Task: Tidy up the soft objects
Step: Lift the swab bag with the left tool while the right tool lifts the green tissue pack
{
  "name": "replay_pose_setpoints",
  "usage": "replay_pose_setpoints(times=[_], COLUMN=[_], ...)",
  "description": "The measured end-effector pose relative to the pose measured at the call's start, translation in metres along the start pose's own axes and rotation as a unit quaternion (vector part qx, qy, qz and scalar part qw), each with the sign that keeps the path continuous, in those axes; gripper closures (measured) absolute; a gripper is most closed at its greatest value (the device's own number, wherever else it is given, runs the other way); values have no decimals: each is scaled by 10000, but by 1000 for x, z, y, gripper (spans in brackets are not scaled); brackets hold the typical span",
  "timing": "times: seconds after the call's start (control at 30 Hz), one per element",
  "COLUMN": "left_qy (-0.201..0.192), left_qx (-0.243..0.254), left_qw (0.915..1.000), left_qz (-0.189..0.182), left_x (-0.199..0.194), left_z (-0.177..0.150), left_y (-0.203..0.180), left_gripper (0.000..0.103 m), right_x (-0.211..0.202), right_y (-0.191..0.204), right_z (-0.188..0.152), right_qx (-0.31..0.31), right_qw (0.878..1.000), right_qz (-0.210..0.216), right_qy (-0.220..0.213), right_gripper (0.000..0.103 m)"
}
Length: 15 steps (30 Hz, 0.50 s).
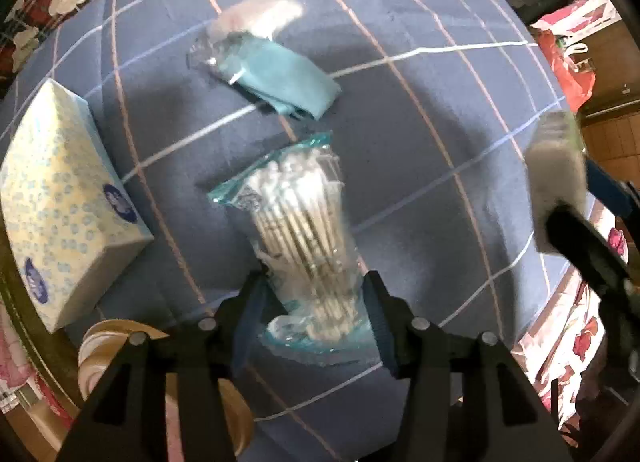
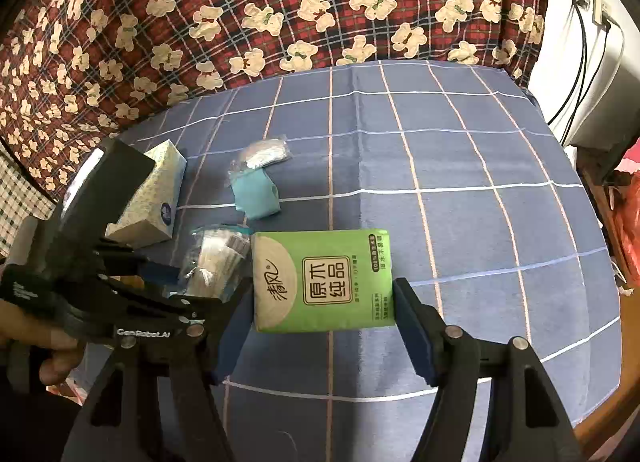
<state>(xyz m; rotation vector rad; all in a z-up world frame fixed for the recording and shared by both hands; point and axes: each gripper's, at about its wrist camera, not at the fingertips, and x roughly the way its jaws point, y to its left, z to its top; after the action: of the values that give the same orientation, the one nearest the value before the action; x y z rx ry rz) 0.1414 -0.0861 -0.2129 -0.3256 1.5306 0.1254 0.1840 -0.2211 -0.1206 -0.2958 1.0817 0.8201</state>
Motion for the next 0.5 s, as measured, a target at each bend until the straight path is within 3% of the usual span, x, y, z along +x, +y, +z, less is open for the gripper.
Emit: replay_pose_setpoints(times=[0.03, 0.07, 0.5], left_qy=[-29, -49, -900], left_qx=[51, 97, 419], left_qw=[10000, 9999, 9951], left_qz=[14, -8, 5], left_x=[0, -2, -71], left_z=[0, 1, -15], left_y=[-2, -3, -1], left_gripper=[69, 75, 77], right_x=[-1, -1, 1], right_y=[-1, -2, 4], right_z=[0, 1, 18], right_qx=[3, 9, -68], right_qw=[10000, 10000, 9998], right_qz=[-16, -23, -78], right_qy=[-10, -18, -147], right_gripper=[33, 33, 33])
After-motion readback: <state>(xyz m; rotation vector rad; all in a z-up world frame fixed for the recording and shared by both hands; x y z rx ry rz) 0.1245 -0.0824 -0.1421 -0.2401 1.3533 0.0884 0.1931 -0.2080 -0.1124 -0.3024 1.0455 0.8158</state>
